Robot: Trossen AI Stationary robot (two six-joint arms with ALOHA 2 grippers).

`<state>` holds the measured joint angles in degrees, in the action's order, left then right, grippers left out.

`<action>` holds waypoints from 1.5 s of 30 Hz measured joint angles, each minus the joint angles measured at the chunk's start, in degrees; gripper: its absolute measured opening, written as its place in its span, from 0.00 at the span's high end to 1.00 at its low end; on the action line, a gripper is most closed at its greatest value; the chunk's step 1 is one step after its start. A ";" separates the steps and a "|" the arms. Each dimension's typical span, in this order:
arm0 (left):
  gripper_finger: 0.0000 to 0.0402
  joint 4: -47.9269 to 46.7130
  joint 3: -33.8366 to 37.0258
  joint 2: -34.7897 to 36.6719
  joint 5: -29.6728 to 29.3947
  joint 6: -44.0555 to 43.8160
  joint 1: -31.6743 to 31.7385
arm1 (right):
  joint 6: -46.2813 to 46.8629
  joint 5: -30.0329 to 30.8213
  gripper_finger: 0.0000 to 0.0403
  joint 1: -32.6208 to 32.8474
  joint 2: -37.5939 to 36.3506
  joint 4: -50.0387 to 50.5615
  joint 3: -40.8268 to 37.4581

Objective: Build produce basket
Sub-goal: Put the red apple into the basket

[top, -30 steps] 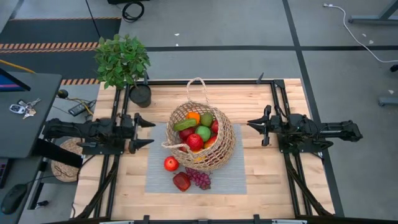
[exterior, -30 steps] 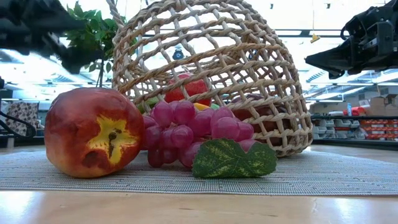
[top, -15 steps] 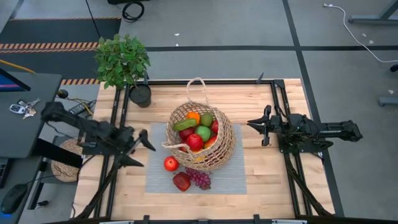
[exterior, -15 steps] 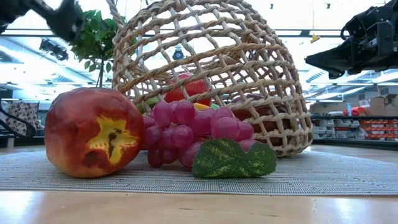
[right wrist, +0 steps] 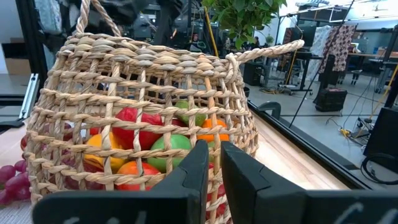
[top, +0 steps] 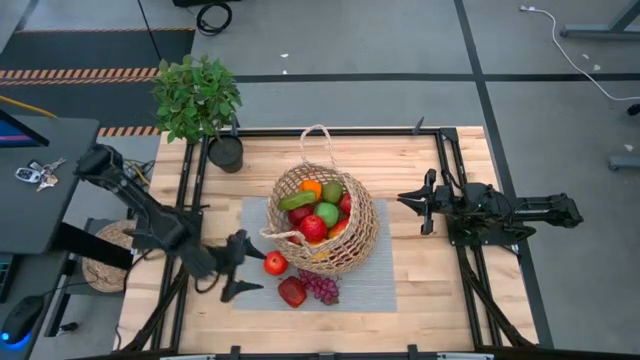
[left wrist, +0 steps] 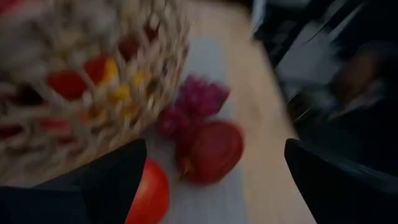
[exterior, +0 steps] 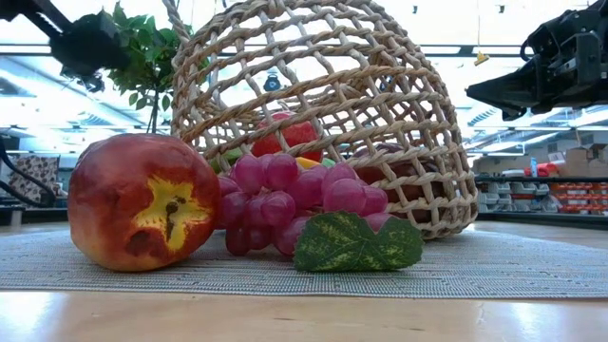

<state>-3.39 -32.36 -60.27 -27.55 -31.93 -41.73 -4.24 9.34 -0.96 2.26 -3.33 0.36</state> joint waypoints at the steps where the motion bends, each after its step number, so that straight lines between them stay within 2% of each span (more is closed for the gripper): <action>1: 0.03 -2.65 -1.98 -2.21 -1.17 -1.69 -0.78 | -0.01 0.00 0.88 -0.01 0.00 0.00 0.00; 5: 0.03 -7.94 -9.04 -11.19 -3.90 -5.44 -3.64 | -0.01 0.00 0.88 -0.01 0.00 0.00 0.00; 13: 0.03 -10.97 -22.69 -27.93 -4.40 -5.05 -5.16 | 0.00 -0.01 0.88 0.01 0.00 0.00 0.00; 17: 0.03 -14.07 -29.90 -35.35 -4.15 1.98 -4.38 | 0.01 0.00 0.88 -0.01 0.00 0.00 0.00; 24: 0.03 -29.30 -43.22 -44.95 -4.22 14.29 -1.95 | 0.01 -0.01 0.88 0.01 0.00 0.00 0.00; 28: 0.03 -30.93 -45.55 -47.36 -2.37 17.19 -0.42 | 0.01 -0.02 0.88 0.01 0.00 0.02 0.00; 32: 0.03 -31.99 -45.73 -47.71 1.08 16.64 1.75 | 0.01 -0.02 0.88 0.01 0.00 0.02 0.00; 36: 0.03 -35.00 -45.73 -47.71 1.90 17.52 3.44 | 0.01 -0.02 0.88 0.01 0.00 0.00 0.00; 41: 0.03 -36.05 -45.68 -48.53 3.96 21.88 4.02 | 0.01 -0.02 0.88 0.01 -0.01 0.02 0.00; 45: 0.03 -36.90 -45.62 -49.95 5.96 21.46 3.98 | 0.00 -0.02 0.88 0.00 -0.02 -0.08 0.00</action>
<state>-40.29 -77.97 -110.22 -21.59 -10.47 -37.76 -4.24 9.32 -0.96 2.24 -3.41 0.36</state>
